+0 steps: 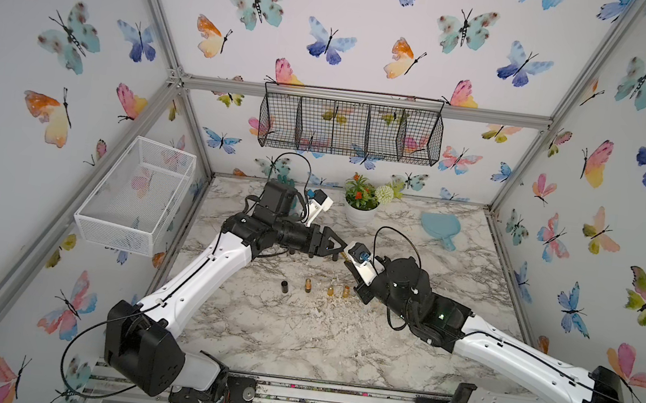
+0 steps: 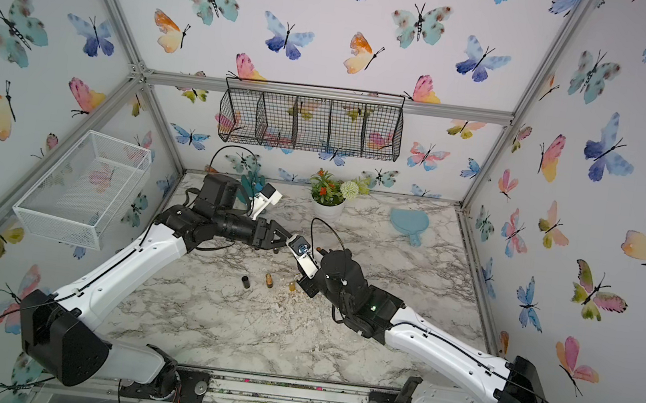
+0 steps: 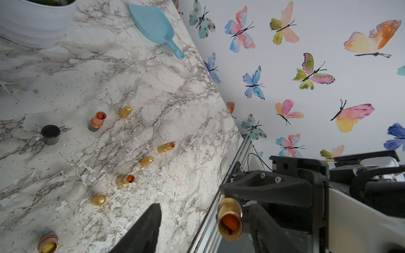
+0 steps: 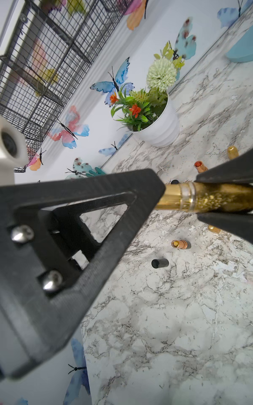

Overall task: Open the lipstick cap
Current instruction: Place the lipstick at the center of the board.

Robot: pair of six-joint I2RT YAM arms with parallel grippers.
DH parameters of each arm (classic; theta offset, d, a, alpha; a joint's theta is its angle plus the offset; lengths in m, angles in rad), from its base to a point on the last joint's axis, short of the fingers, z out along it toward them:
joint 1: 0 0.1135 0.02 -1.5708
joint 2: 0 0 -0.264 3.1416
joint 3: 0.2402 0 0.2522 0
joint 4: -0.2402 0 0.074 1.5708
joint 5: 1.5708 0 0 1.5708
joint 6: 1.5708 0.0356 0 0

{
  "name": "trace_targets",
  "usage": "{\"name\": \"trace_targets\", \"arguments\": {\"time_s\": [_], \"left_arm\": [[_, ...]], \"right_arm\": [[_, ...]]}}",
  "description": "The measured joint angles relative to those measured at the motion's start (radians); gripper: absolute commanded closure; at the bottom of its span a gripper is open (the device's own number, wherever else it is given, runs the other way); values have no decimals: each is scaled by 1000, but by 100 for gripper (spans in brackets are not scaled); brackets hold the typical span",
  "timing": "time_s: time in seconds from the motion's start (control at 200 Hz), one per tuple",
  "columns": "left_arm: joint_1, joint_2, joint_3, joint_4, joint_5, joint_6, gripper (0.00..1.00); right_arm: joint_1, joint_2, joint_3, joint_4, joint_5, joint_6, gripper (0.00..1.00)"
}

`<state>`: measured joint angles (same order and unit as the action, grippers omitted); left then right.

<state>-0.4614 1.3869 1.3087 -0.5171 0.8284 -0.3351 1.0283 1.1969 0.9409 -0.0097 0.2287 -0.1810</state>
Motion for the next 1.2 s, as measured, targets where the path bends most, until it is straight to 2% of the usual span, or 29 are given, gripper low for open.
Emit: {"name": "trace_targets", "arguments": {"time_s": [0.115,0.531,0.891,0.936,1.016,1.056,1.106,1.201], "left_arm": [[-5,3,0,3,6,5,49],[-34,35,2,5,41,16,68],[-36,37,2,2,43,25,90],[-36,37,2,2,43,26,91],[-36,37,2,2,43,28,93],[-36,37,2,3,44,29,94],[-36,37,2,3,53,29,94],[-36,37,9,3,52,28,94]], "right_arm": [[0,13,0,1,-3,-2,98],[0,20,0,17,-1,-4,98],[0,39,3,27,10,-7,98],[0,39,4,27,11,-7,92],[0,43,5,27,18,-11,69],[0,45,8,25,25,-10,61],[1,50,16,18,39,-22,56],[0,53,26,-9,74,-23,53]]}}
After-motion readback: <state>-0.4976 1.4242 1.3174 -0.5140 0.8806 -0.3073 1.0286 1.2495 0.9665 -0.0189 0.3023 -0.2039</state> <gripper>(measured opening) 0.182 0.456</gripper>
